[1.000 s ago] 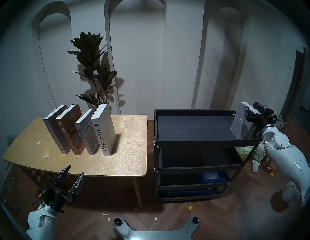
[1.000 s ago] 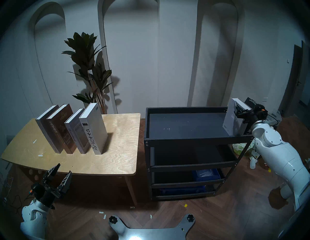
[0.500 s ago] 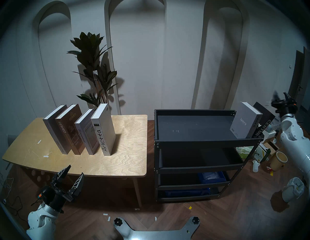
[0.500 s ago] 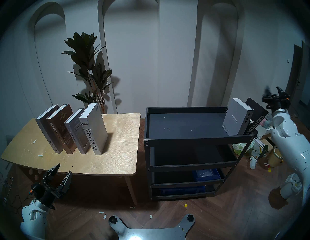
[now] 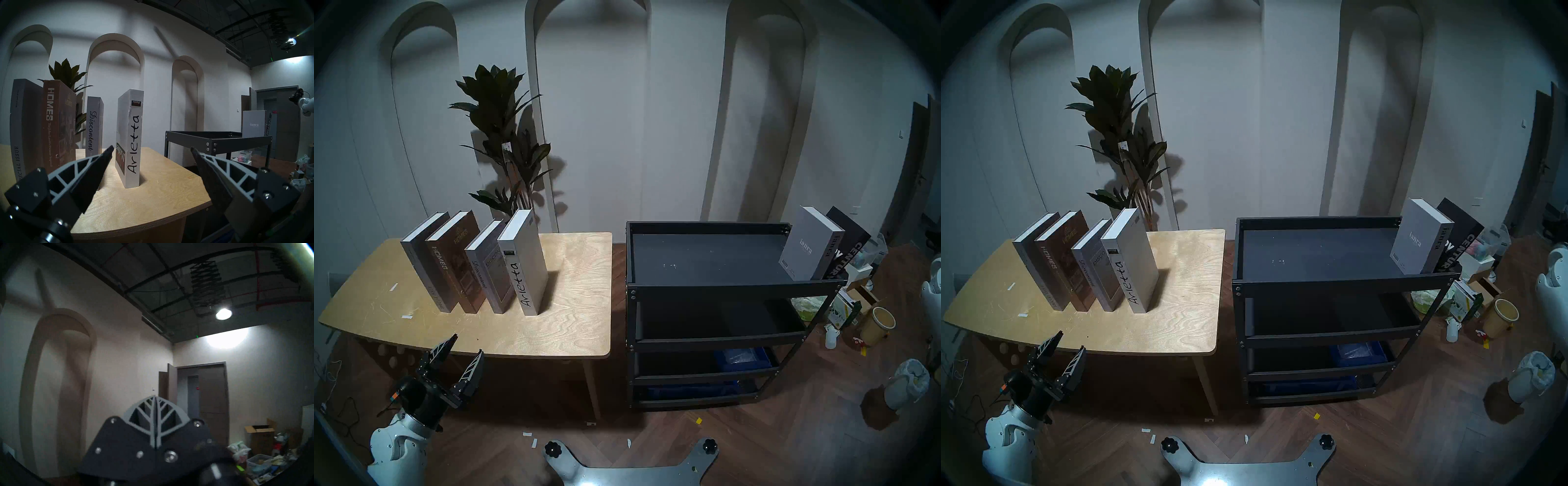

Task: Move the books from the display table onto the shelf, standing them upright with spines facing out and tallest at one end

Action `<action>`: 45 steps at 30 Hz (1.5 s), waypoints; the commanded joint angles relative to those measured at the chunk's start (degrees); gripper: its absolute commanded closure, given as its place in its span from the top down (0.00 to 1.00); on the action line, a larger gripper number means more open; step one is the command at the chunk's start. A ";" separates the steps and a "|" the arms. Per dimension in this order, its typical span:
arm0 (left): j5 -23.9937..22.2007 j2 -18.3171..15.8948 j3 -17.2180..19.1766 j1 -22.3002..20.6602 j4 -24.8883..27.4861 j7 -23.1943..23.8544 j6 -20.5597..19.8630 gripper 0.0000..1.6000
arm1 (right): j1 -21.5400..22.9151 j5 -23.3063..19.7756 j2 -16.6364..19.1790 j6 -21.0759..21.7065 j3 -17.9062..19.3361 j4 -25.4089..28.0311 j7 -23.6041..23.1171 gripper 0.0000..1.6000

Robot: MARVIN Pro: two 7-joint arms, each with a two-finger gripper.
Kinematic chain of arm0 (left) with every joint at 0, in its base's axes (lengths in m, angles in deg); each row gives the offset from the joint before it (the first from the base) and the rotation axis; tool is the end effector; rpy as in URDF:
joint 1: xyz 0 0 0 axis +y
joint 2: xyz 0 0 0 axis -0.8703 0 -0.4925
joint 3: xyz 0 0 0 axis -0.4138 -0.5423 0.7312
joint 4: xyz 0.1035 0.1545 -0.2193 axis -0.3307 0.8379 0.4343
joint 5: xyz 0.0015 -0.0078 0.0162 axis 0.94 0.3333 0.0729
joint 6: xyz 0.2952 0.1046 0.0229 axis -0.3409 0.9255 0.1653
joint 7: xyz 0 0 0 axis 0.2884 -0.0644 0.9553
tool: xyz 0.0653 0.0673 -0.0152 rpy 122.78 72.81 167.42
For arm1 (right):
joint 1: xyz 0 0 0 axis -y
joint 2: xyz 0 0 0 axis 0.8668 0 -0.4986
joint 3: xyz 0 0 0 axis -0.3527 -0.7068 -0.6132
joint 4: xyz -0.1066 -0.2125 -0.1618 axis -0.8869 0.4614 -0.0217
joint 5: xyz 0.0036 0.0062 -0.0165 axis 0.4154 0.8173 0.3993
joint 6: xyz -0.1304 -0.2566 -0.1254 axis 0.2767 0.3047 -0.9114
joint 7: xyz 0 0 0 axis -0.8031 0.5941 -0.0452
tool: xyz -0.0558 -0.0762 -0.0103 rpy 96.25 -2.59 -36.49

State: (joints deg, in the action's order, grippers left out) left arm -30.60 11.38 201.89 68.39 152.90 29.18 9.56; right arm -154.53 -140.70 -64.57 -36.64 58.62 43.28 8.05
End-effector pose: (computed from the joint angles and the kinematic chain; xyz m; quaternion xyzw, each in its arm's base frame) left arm 0.1865 0.2041 -0.3318 0.6231 -0.1092 0.7558 0.1690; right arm 0.3105 -0.5269 -0.0941 0.4813 -0.2170 0.7401 0.4164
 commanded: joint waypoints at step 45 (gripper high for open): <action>-0.03 -0.09 0.02 -0.17 0.58 0.17 0.14 1.00 | 26.99 -1.33 -7.41 20.88 -18.94 -6.74 -23.23 0.00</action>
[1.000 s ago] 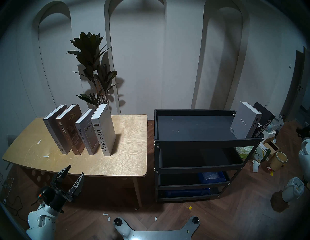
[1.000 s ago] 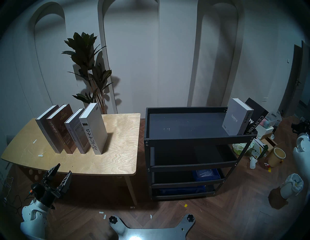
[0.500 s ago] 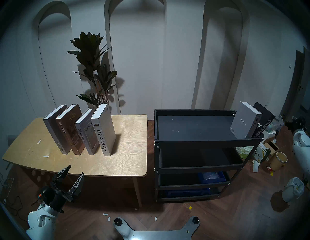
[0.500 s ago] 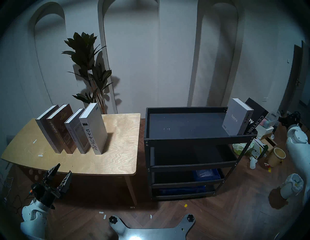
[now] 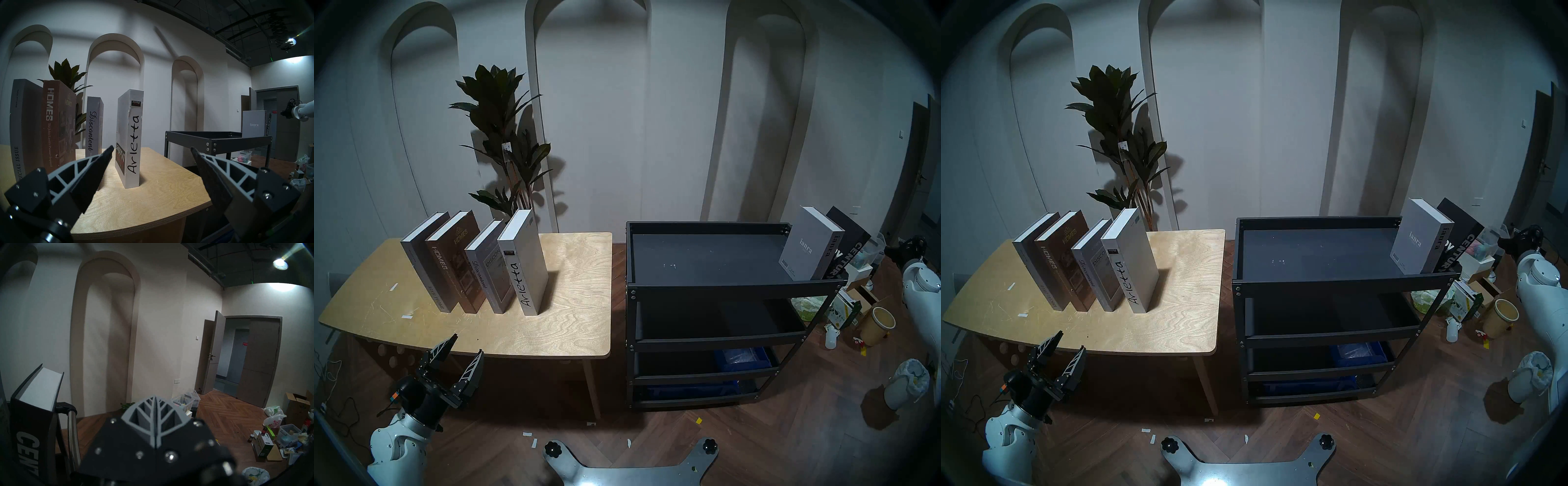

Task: Move the books from the display table onto the shelf, standing them upright with spines facing out and tallest at one end

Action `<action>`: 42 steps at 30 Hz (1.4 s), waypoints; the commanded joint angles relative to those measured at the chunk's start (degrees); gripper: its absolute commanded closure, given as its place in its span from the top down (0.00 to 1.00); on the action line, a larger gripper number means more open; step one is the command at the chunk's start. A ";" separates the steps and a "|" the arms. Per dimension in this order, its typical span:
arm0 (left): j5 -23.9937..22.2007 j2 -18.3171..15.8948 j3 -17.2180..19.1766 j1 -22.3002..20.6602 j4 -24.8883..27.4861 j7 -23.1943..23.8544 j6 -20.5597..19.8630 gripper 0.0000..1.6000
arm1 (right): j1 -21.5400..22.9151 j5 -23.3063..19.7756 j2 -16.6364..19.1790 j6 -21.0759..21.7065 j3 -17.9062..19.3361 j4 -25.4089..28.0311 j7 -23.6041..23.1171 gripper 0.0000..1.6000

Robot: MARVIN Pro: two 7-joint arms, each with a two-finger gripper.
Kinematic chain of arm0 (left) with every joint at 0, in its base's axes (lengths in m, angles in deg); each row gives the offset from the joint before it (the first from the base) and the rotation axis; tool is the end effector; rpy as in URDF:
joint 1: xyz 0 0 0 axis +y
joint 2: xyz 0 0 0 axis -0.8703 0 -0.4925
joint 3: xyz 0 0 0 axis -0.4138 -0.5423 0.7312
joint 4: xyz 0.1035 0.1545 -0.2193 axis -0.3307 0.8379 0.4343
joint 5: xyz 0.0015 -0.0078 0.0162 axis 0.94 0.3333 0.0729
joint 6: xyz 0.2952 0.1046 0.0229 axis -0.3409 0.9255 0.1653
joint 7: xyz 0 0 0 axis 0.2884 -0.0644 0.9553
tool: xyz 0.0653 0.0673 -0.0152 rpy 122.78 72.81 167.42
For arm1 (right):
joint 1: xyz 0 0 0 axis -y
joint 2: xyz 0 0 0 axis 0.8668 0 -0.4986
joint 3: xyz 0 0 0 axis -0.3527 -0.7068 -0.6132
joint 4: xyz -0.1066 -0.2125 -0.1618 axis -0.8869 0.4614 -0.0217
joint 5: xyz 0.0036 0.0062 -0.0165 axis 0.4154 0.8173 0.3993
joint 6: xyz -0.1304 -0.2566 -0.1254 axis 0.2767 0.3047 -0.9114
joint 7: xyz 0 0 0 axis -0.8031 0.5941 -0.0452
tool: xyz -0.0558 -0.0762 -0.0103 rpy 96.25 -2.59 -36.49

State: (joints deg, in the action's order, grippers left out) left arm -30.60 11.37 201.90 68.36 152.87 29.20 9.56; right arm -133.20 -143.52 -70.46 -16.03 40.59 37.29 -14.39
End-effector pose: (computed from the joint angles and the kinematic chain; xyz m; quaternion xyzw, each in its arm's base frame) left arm 0.1866 0.2043 -0.3318 0.6231 -0.1093 0.7559 0.1689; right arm 0.3902 -0.4842 -0.1626 0.6811 -0.1640 0.6705 0.2441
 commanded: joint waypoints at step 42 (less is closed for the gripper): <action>-0.03 -0.09 0.00 -0.18 0.55 0.16 0.14 1.00 | 28.41 13.97 -13.44 2.92 -11.32 -16.34 -6.44 0.00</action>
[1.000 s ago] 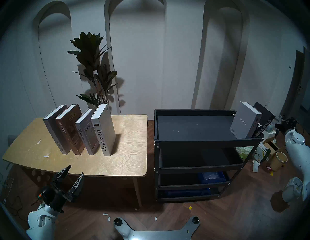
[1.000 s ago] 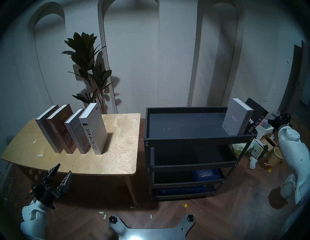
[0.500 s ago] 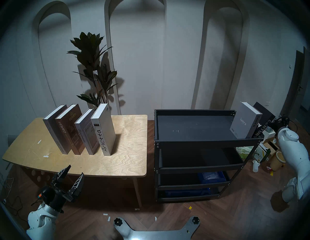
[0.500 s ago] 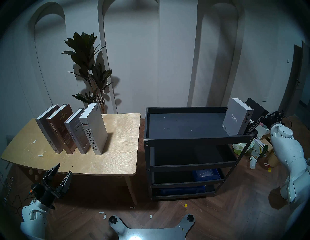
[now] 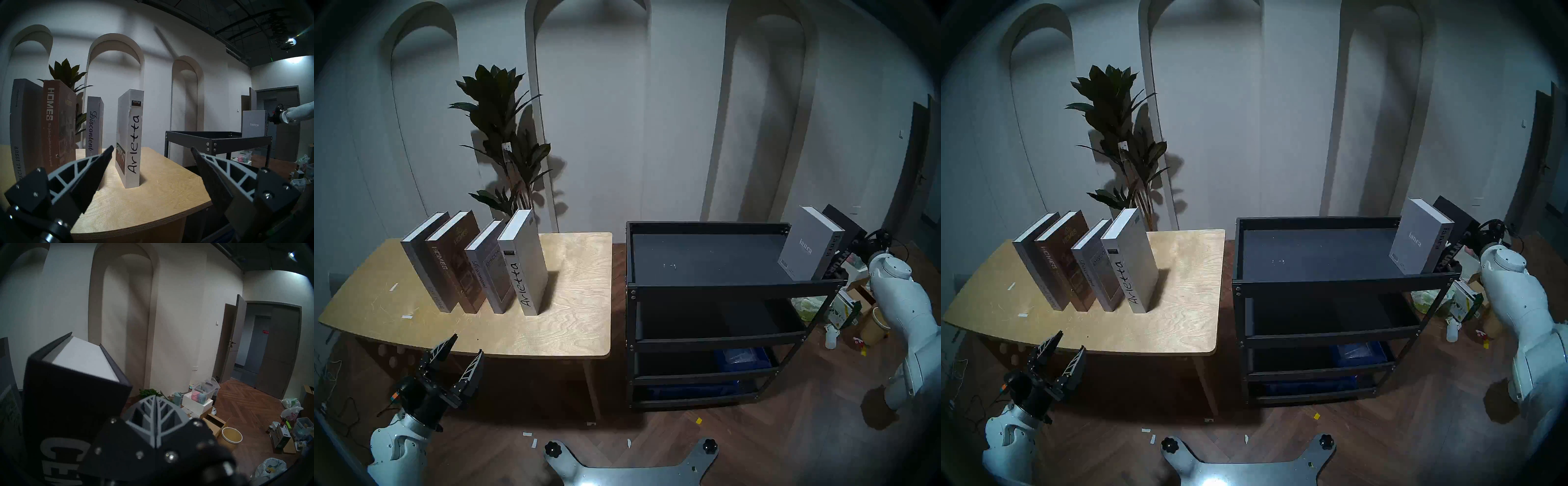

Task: Move the books from the display table onto the shelf, standing them upright with spines facing out and tallest at one end

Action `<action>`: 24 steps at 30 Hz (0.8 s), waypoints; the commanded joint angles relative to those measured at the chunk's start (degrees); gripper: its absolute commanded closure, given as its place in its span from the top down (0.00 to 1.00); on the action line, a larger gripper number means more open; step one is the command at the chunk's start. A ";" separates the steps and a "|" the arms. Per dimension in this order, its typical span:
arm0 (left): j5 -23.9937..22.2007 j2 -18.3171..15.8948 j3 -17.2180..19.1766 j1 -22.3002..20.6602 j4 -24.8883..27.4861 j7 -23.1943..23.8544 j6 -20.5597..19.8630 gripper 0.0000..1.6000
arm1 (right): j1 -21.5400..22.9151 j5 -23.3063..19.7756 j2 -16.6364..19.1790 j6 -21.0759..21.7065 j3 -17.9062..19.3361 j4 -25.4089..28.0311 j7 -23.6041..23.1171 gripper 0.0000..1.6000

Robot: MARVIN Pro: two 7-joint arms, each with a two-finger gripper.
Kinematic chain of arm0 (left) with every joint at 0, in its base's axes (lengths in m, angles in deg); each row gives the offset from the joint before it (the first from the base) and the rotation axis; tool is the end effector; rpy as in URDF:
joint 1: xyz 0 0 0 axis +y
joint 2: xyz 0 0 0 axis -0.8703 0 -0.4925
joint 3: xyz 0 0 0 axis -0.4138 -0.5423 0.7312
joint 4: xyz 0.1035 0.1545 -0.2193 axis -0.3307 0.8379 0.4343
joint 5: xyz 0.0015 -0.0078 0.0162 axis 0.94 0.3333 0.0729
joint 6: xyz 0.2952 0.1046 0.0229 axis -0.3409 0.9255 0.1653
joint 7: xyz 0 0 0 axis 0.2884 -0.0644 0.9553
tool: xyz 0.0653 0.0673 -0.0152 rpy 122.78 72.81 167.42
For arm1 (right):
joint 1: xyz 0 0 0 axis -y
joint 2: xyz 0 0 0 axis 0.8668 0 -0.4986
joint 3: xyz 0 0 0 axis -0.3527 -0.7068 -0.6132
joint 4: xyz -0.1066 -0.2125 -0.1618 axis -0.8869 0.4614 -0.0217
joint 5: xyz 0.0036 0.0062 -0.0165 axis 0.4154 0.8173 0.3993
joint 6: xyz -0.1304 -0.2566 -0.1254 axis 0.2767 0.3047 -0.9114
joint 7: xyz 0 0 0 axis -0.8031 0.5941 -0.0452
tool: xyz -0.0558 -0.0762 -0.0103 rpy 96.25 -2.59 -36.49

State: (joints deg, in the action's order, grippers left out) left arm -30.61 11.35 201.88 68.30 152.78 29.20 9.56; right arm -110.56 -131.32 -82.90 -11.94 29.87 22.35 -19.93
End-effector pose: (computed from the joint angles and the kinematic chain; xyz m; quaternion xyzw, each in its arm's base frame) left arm 0.1868 0.2045 -0.3321 0.6232 -0.1090 0.7558 0.1689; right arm 0.4687 -0.4404 -0.1912 0.7184 -0.1428 0.6496 0.2036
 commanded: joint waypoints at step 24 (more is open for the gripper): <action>-0.03 -0.04 0.05 -0.03 0.81 0.21 0.16 1.00 | 15.30 7.54 -7.10 -8.99 -5.66 -14.85 -7.75 0.00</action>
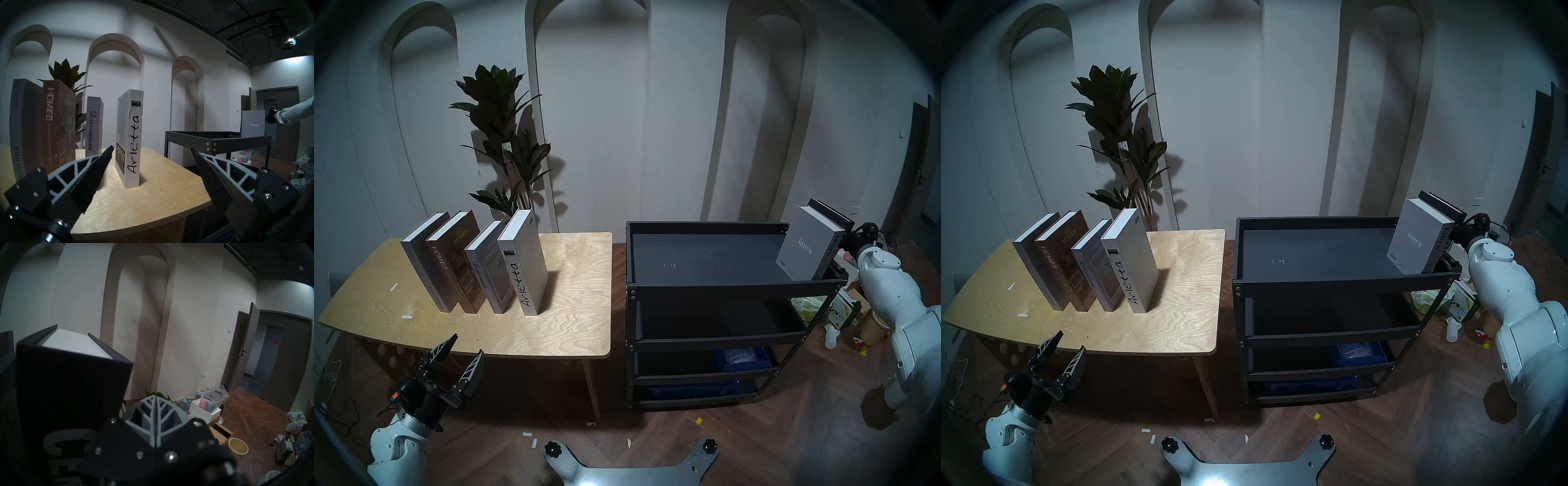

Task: Move the books from the display table onto the shelf, standing them upright with spines facing out and tallest at one end

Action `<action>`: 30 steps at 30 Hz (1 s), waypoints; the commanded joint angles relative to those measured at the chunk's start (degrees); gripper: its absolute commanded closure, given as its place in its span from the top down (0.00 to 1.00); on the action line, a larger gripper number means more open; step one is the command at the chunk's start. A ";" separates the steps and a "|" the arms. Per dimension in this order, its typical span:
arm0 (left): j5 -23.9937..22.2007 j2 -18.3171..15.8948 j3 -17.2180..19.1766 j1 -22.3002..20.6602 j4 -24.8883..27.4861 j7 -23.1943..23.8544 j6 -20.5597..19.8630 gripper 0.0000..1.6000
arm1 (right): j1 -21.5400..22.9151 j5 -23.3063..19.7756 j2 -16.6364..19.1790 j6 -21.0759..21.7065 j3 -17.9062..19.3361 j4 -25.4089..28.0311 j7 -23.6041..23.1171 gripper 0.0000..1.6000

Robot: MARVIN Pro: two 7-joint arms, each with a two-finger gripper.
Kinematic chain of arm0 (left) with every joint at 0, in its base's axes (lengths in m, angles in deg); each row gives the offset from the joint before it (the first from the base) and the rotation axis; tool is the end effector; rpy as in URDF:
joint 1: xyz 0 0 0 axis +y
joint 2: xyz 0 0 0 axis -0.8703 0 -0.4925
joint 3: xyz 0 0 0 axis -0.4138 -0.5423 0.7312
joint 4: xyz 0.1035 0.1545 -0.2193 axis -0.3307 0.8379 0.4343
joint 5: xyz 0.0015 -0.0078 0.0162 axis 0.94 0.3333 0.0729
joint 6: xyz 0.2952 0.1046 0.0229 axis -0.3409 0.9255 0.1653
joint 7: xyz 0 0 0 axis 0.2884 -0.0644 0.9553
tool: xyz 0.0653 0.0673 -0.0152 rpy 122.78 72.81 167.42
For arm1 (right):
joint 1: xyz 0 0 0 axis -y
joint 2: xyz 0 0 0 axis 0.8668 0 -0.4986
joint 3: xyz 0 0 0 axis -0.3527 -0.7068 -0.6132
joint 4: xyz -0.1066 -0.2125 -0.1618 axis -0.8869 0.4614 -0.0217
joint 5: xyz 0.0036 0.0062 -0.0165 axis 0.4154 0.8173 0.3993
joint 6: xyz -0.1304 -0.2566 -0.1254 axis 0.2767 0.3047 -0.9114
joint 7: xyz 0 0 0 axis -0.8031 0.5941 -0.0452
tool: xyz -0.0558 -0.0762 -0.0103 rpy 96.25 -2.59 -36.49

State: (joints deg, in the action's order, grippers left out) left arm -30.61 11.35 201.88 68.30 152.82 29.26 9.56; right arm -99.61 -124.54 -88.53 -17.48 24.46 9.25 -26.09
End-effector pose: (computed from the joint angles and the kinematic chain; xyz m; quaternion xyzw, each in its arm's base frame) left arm 0.1869 0.2043 -0.3319 0.6229 -0.1096 0.7559 0.1693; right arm 0.4986 -0.4246 -0.1960 0.7203 -0.0952 0.6576 0.1991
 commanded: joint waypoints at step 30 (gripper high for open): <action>-0.02 -0.01 0.08 0.04 0.88 0.13 0.14 1.00 | 8.12 -1.50 -2.16 -12.39 3.63 -10.98 -9.70 1.00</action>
State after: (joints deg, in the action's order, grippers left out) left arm -30.61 11.36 201.89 68.32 152.88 29.28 9.56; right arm -92.86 -123.65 -92.71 -26.26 25.55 -2.31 -33.18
